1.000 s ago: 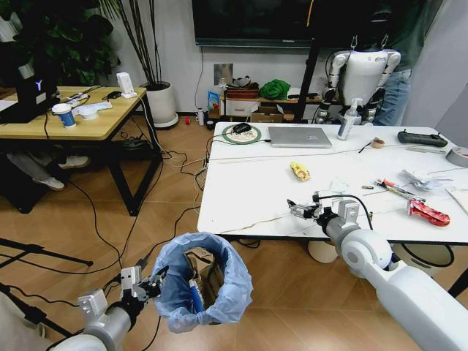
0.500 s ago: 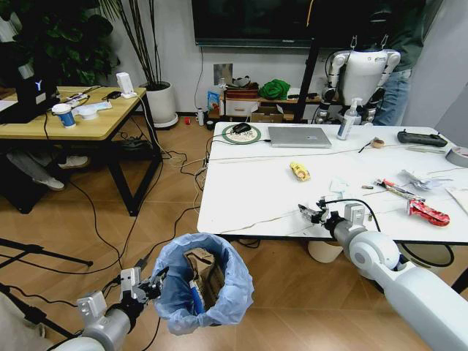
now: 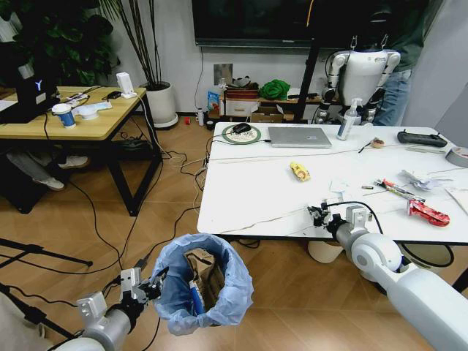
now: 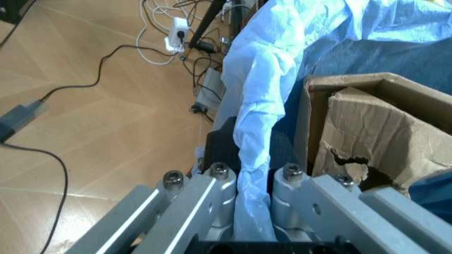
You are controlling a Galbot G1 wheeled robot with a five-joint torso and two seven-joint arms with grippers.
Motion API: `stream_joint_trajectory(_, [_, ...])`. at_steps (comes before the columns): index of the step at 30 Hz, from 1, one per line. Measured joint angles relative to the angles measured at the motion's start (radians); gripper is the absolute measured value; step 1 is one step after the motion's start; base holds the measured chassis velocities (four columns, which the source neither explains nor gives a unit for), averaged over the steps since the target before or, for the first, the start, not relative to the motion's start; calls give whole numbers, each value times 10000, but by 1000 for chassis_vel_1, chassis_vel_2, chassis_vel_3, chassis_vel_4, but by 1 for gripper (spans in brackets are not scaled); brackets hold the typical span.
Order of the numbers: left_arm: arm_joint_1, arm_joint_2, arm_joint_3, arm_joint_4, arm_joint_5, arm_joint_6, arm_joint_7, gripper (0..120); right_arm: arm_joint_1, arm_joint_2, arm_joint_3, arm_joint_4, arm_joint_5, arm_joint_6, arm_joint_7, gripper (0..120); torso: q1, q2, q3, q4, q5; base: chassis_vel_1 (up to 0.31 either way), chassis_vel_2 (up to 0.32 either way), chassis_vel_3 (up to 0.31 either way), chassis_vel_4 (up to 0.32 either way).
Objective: Pick up the trash bin and place the trash from the table into it.
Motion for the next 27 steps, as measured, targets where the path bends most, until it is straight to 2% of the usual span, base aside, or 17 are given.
stream_joint_trajectory(6, [-93,27,245,-180,-1,0,-93,2,22,-191,43,180,94,52,-75,0,1,-1,3,0,6,0,0,0,0])
stream_joint_trajectory(14, [-424,-77,884,-2,187,-90,-114,2,99,-551,-198,1457,299,1234,-311,0,1,-1,3,0,3,0,0,0,0])
stream_joint_trajectory(17, [-540,-91,1107,78,238,-91,-135,2,151,-727,-360,2070,556,1698,-837,0,1,-1,3,1,3,0,0,0,0])
stream_joint_trajectory(21, [-759,-109,1323,178,279,-91,-205,2,274,-1233,-831,2905,586,2591,-2208,0,0,-1,2,1,0,0,0,0,0])
stream_joint_trajectory(27, [-905,-132,1424,184,250,-91,-223,2,296,-1543,-1234,3500,708,3349,-3557,0,0,-1,2,0,5,0,0,0,0])
